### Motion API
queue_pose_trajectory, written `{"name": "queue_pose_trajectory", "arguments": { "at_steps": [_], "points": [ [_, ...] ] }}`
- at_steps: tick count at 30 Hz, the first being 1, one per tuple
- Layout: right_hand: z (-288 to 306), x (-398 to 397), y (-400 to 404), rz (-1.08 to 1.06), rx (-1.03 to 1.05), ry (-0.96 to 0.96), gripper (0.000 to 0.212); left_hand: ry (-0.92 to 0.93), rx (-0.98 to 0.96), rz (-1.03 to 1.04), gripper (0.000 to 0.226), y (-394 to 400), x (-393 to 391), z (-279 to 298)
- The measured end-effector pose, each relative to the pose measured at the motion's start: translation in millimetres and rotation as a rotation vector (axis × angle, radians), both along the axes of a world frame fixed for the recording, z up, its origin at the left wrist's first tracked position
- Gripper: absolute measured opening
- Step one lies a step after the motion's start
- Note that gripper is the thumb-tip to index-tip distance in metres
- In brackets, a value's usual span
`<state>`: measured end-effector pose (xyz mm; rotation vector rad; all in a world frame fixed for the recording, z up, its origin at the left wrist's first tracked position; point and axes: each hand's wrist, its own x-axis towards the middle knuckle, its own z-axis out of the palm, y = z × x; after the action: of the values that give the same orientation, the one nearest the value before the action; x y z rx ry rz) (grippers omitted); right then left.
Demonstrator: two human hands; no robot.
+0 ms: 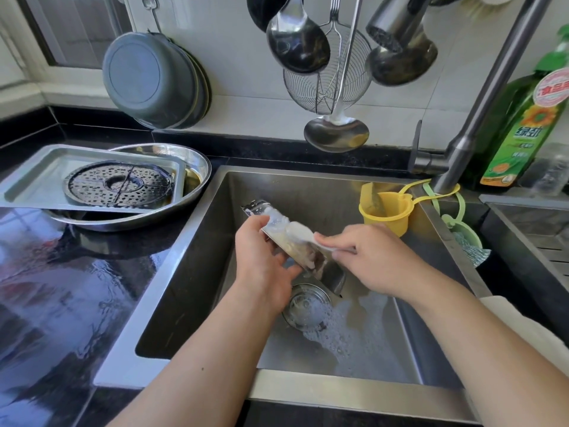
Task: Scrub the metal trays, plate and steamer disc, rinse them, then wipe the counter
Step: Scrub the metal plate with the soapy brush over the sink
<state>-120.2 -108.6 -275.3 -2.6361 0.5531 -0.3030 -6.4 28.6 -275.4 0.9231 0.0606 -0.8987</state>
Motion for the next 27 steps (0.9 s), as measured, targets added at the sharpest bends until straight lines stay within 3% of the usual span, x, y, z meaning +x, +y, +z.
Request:
{"name": "queue_pose_trajectory", "arguments": {
  "at_steps": [5,10,13,17,22,27],
  "points": [
    [-2.3,4.7,0.0,-0.065,-0.058,-0.035,0.043,0.081,-0.066,0.043,0.034,-0.6,0.8,0.6],
    [-3.2,-3.0,1.3,0.0,0.003,0.033,0.043,0.193,-0.194,0.211,0.042,1.5,8.5,-0.1],
    [-5.7,-1.2,-10.7,-0.12,-0.027,0.012,0.044,0.169,-0.157,0.142,0.041,-0.2,7.0,0.1],
    [-11.8,2.2,6.3,0.046,-0.01,0.085,0.046,0.146,-0.079,0.035,0.042,-0.5,2.7,1.2],
    [-7.3,-5.5,-20.8,-0.183,0.025,0.074,0.043,0.15,-0.109,0.126,0.036,0.1,3.0,2.9],
    [-10.3,1.7,9.0,0.048,0.049,0.057,0.045,0.155,-0.072,0.16,0.038,-1.6,4.8,0.9]
  ]
}}
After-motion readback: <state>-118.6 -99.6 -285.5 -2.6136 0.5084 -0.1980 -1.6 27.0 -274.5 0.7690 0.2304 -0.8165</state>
